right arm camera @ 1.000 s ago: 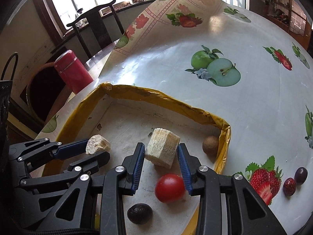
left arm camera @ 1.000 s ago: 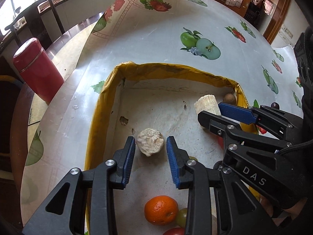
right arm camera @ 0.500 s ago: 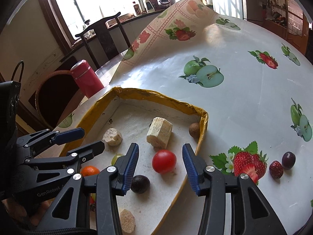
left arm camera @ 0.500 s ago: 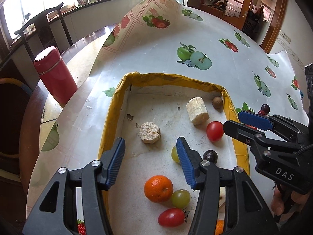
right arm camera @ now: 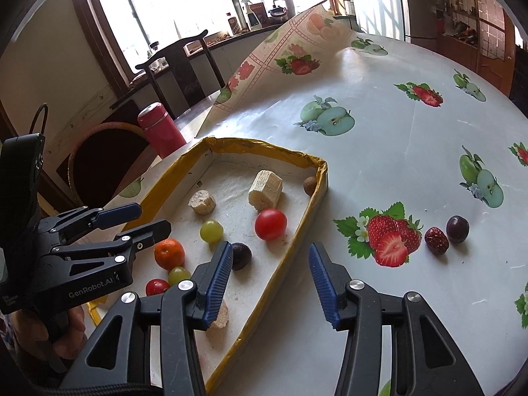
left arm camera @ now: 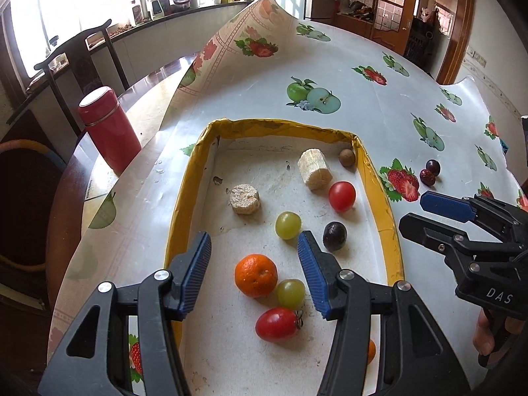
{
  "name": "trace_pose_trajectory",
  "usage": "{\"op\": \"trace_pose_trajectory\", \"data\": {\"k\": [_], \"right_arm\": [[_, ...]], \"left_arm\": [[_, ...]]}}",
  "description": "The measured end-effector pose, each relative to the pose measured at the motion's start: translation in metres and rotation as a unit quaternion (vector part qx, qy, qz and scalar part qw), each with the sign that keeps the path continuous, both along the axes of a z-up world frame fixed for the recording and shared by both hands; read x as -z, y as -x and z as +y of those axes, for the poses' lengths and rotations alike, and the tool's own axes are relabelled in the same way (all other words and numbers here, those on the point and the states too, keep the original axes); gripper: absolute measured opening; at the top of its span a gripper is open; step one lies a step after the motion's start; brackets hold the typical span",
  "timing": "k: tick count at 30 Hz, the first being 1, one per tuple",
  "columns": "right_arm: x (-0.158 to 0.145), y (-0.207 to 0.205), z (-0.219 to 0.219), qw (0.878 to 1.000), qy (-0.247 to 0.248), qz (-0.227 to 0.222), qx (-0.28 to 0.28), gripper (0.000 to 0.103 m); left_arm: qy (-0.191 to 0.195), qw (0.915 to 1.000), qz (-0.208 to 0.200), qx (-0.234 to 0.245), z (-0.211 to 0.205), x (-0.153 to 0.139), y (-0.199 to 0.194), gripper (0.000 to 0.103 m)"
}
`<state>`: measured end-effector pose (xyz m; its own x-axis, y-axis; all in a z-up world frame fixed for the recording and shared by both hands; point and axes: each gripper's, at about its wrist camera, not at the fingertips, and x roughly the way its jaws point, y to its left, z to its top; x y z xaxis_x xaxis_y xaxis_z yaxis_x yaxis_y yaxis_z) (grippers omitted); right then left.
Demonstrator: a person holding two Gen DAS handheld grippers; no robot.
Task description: Organize fruits
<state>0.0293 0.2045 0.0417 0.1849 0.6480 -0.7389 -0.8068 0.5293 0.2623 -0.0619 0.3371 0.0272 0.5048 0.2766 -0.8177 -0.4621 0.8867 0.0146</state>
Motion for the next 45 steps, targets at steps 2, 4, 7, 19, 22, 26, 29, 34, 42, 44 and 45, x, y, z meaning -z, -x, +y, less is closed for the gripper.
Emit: {"op": "trace_pose_trajectory", "data": {"k": [2, 4, 7, 19, 22, 26, 29, 34, 42, 44, 45], "right_arm": [[-0.001, 0.007, -0.005, 1.0, 0.001, -0.008, -0.011, 0.055], [-0.002, 0.015, -0.01, 0.999, 0.005, -0.017, -0.028, 0.058], [-0.003, 0.024, -0.015, 0.998, 0.009, -0.033, -0.052, 0.065], [-0.009, 0.057, -0.037, 0.986, 0.024, -0.082, -0.144, 0.085], [-0.006, 0.07, -0.038, 0.977, 0.037, -0.098, -0.186, 0.088], [-0.002, 0.084, -0.04, 0.966, 0.053, -0.115, -0.226, 0.088], [0.0, 0.092, -0.041, 0.96, 0.056, -0.122, -0.245, 0.088], [0.0, 0.102, -0.04, 0.952, 0.059, -0.136, -0.267, 0.088], [0.006, 0.106, -0.04, 0.946, 0.072, -0.15, -0.277, 0.088], [0.008, 0.105, -0.041, 0.947, 0.073, -0.148, -0.277, 0.088], [0.008, 0.105, -0.042, 0.947, 0.073, -0.147, -0.277, 0.088]], "left_arm": [[-0.009, 1.0, -0.001, 0.001, -0.006, -0.002, 0.007, 0.053], [-0.021, 0.9998, -0.003, 0.002, -0.012, -0.005, 0.014, 0.053], [-0.042, 0.9991, -0.007, 0.005, -0.022, -0.008, 0.027, 0.07], [-0.101, 0.9947, -0.018, 0.009, -0.056, -0.017, 0.079, 0.083], [-0.101, 0.9947, -0.014, 0.013, -0.062, -0.014, 0.088, 0.083], [-0.105, 0.9943, -0.01, 0.015, -0.067, -0.011, 0.098, 0.083], [-0.103, 0.9946, -0.008, 0.012, -0.067, -0.009, 0.103, 0.083], [-0.106, 0.9943, -0.008, 0.008, -0.068, -0.009, 0.111, 0.083], [-0.106, 0.9943, -0.009, 0.012, -0.074, -0.008, 0.119, 0.083], [-0.101, 0.9947, -0.008, 0.016, -0.075, -0.006, 0.12, 0.083], [-0.097, 0.9951, -0.009, 0.019, -0.076, -0.005, 0.12, 0.083]]}}
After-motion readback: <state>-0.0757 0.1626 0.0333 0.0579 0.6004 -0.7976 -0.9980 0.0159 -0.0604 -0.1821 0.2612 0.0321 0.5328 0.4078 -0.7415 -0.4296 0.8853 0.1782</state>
